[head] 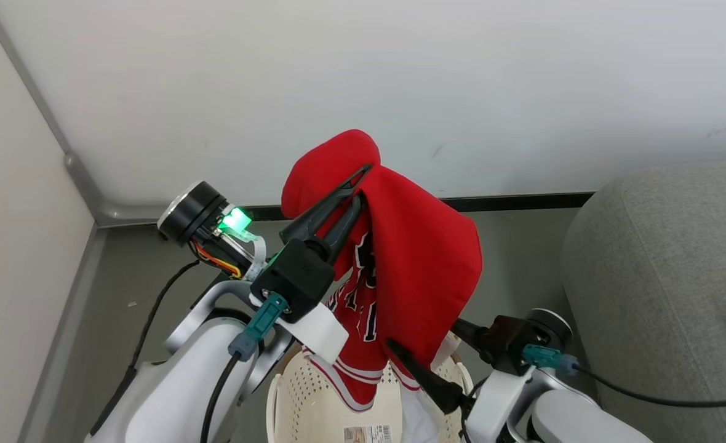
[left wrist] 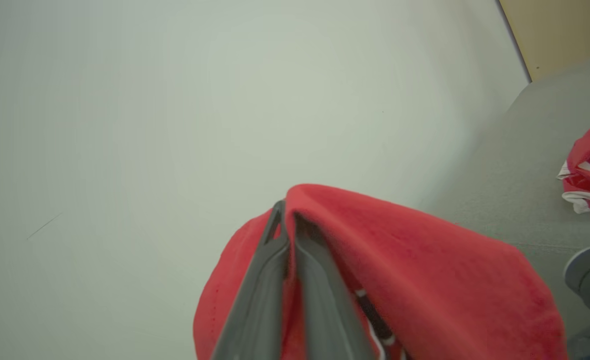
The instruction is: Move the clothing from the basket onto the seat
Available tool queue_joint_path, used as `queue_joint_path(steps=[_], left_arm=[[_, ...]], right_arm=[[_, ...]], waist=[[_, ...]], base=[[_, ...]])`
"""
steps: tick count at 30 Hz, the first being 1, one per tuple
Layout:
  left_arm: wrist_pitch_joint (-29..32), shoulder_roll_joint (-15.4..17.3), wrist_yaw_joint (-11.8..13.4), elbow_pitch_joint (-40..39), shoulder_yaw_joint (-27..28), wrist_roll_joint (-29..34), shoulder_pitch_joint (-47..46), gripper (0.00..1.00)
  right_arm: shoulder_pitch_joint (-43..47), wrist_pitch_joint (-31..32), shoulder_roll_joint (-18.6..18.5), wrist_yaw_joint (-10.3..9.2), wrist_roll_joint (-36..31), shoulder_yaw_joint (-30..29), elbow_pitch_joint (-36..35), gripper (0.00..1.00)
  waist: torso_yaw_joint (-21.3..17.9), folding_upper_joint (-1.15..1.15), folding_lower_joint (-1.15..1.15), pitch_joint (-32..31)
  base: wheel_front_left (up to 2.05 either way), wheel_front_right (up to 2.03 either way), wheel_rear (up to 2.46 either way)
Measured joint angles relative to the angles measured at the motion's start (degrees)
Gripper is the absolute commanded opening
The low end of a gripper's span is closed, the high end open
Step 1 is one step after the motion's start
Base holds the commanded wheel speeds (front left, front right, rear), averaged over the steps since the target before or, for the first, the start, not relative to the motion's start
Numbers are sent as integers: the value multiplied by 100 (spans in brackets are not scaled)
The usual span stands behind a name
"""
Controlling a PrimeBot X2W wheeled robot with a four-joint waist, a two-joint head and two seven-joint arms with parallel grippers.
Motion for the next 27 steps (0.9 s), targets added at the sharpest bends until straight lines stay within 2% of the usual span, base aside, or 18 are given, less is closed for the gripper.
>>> queue_joint_path(steps=[1,2,3,5,6,16,27], left_arm=[[16,-9,-19,-12,-14,-3,0,0],[38,-20,-21,-21,-24,-23,0,0],[42,-27,-22,-29,-32,-55,0,0],[83,-51,-22,-38,-38,-88,-1,0],[90,-56,-22,-38,-41,-89,-1,0],[190,16,-13,135,111,-261,41,0],[168,12,69,581,345,-650,536,0]], right_arm=[[-65,0,19,0,2,48,52,100],[-121,-2,34,0,2,97,88,82],[-178,-16,52,0,4,149,115,49],[-286,-54,80,0,33,240,160,27],[-348,-67,82,0,33,298,191,0],[-456,-248,-15,0,157,467,347,0],[-243,-349,-364,0,647,-271,172,0]], waist=[[17,0,0,2],[33,0,0,6],[49,0,0,10],[78,0,0,18],[92,0,0,23],[60,0,0,59],[-206,0,0,49]], base=[[0,0,0],[0,0,0],[0,0,0],[0,0,0],[0,0,0],[0,0,0],[0,0,0]])
